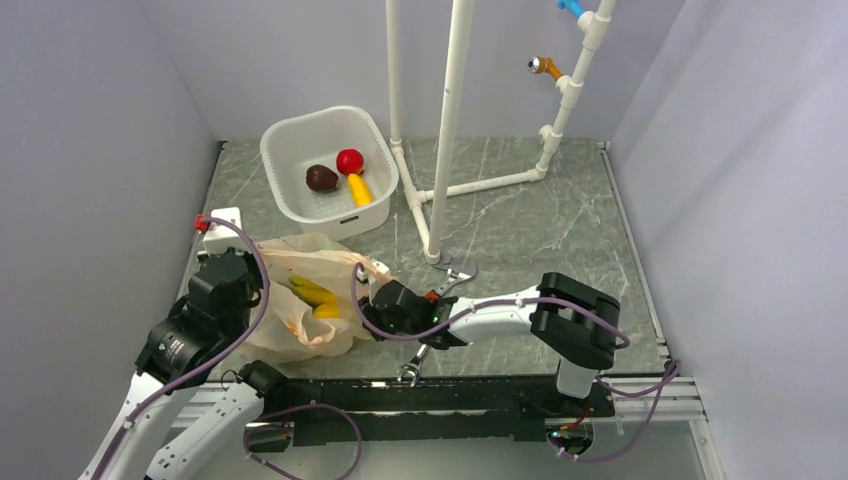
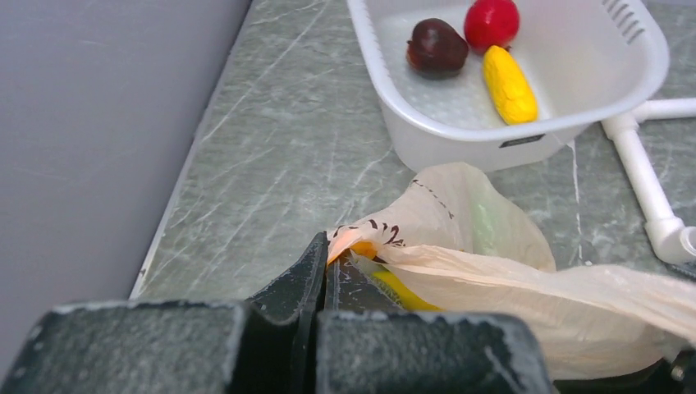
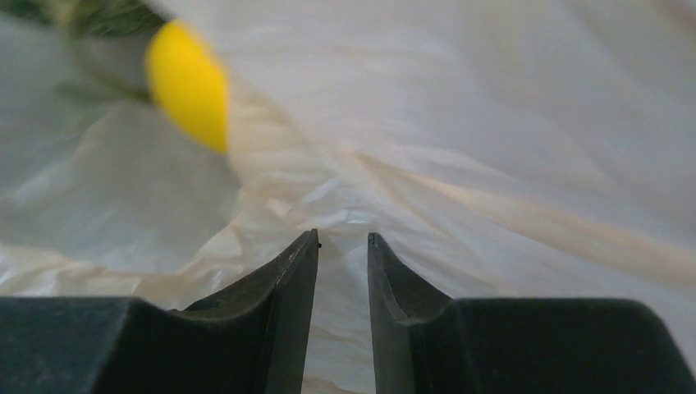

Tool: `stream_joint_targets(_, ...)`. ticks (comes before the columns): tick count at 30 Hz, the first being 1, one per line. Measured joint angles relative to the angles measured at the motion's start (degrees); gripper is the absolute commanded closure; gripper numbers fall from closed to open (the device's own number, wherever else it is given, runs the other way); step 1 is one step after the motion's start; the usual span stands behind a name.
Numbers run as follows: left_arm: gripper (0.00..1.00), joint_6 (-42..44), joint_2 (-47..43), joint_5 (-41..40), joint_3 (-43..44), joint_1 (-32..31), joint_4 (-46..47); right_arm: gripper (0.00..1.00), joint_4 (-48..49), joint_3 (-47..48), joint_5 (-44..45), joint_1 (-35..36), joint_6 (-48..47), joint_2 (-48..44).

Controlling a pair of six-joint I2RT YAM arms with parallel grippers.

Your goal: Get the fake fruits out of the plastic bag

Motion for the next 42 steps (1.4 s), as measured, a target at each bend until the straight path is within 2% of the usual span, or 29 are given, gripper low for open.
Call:
stream_joint_targets(4,1.0,-1.1,0.1,-2.3,0.0,0.0,-0.5,0.67,-7.1,4.2,5.6,-3.3,-0.2,0.6)
stream_joint_targets(7,0.98,-1.0,0.6,-1.3,0.0,0.0,-0.4,0.56,-10.5,6.5,9.2,-4.6,-1.2,0.3)
stream_joint_targets(9,0.8,-0.6,1.0,0.7,0.0,0.0,-0.3,0.53,-12.1,6.5,9.7,-4.0,-3.0,-1.3)
stream_joint_targets(10,0.66,-0.4,1.4,2.1,0.1,0.0,-0.5,0.52,-12.5,6.5,9.2,-3.4,-3.7,-2.1)
stream_joint_targets(11,0.47,-0.1,1.7,3.4,0.4,0.0,-0.7,0.5,-12.7,6.5,8.1,-2.3,-4.6,-3.2)
stream_joint_targets(13,0.3,0.2,3.1,5.9,2.0,0.0,-2.2,0.42,-12.6,6.6,4.9,-0.1,-5.6,-5.4)
stream_joint_targets(18,0.1,-2.2,5.6,10.8,9.1,0.0,-8.5,0.3,-10.3,6.9,-2.8,2.1,-6.4,-9.1)
stream_joint_targets(22,0.01,-3.8,3.3,14.5,11.9,0.0,-12.5,0.23,-9.7,8.7,-6.6,1.6,-7.0,-9.2)
stream_joint_targets(28,0.01,-8.0,-1.0,19.3,12.5,0.0,-18.4,0.2,-9.3,11.1,-10.8,1.5,-8.4,-10.2)
stream_joint_targets(31,0.09,-10.3,-4.6,20.9,11.8,0.0,-19.1,0.2,-8.4,12.8,-15.4,1.4,-9.1,-10.2)
stream_joint_targets(34,0.34,-12.1,-7.9,21.9,10.6,0.0,-19.4,0.22,-5.4,13.0,-20.5,1.4,-9.0,-10.0)
stream_joint_targets(36,0.53,-13.1,-8.3,22.4,10.0,0.0,-19.6,0.28,-3.1,13.0,-24.6,1.4,-8.7,-9.2)
stream_joint_targets(38,0.74,-13.4,-8.3,22.8,8.8,0.0,-19.4,0.37,-1.2,13.0,-28.0,1.4,-8.4,-7.8)
stream_joint_targets(40,0.91,-13.4,-8.3,23.0,7.7,0.0,-19.3,0.52,0.8,13.0,-31.0,1.4,-7.9,-5.7)
stream_joint_targets(41,0.98,-12.9,-8.3,23.1,7.3,0.0,-19.2,0.6,1.7,12.8,-32.0,1.4,-7.6,-4.4)
stream_joint_targets(42,1.0,-12.9,-8.4,22.9,7.0,0.0,-18.8,0.69,2.2,12.6,-32.7,1.4,-7.2,-3.2)
